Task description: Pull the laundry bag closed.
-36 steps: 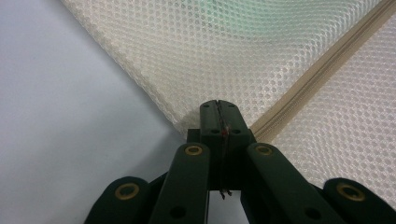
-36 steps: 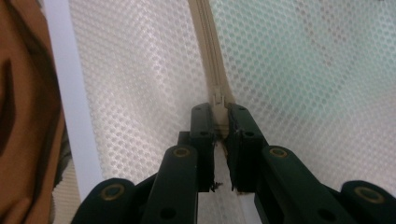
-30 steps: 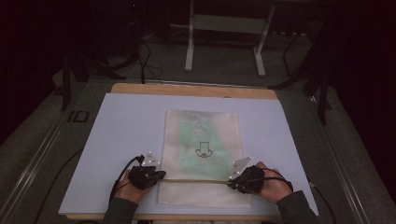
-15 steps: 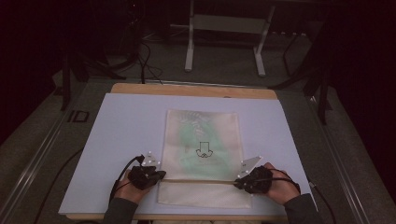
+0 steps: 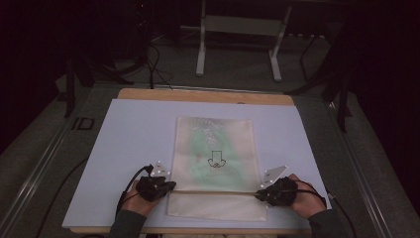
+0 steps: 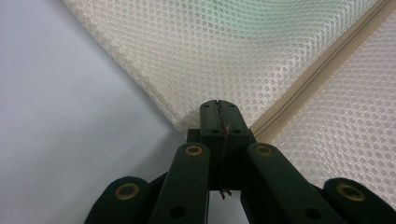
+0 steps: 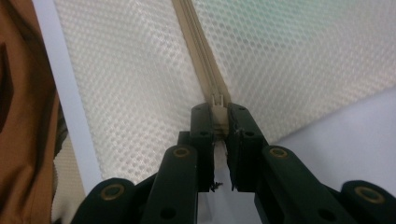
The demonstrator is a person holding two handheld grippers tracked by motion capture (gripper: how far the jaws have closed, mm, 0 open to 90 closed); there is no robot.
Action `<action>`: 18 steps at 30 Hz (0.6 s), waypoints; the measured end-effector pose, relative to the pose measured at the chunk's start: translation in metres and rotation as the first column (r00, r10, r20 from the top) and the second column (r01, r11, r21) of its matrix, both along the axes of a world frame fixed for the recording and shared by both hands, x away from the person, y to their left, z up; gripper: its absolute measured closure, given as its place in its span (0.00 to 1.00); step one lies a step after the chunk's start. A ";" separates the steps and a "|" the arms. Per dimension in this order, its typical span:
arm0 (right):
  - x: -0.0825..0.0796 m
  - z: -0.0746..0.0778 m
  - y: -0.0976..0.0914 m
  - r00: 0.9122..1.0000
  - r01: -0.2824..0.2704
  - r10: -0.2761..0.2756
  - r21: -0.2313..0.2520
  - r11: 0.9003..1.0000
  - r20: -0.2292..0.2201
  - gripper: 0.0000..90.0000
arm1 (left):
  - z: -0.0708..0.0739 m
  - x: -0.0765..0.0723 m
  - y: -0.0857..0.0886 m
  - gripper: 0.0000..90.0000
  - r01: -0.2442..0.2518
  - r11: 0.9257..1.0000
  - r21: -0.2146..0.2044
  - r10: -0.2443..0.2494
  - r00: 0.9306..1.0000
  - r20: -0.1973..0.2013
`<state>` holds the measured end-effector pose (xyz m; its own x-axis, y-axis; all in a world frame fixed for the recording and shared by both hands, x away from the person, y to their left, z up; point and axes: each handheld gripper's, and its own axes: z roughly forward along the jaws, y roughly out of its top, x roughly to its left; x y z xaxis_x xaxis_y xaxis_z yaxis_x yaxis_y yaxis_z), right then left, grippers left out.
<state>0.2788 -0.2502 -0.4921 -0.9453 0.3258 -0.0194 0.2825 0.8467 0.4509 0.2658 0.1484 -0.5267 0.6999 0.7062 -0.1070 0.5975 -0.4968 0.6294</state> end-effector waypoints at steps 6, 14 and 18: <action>0.001 -0.004 -0.010 1.000 0.023 -0.022 0.032 0.999 -0.021 0.92 | 0.000 0.000 0.000 1.00 0.000 1.000 0.001 0.000 1.000 0.001; 0.000 -0.006 -0.011 0.999 0.026 -0.025 0.053 0.998 -0.022 0.89 | -0.001 0.001 0.002 0.99 -0.015 0.999 -0.028 0.014 1.000 -0.012; 0.001 -0.009 -0.012 0.999 0.025 -0.021 0.098 0.995 -0.037 0.76 | -0.002 0.001 0.003 0.98 -0.017 0.999 -0.046 0.016 1.000 -0.017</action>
<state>0.2793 -0.2624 -0.5007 -0.9370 0.3460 0.0475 0.3188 0.7919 0.5209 0.2666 0.1513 -0.5283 0.6863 0.7114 -0.1515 0.6160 -0.4577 0.6411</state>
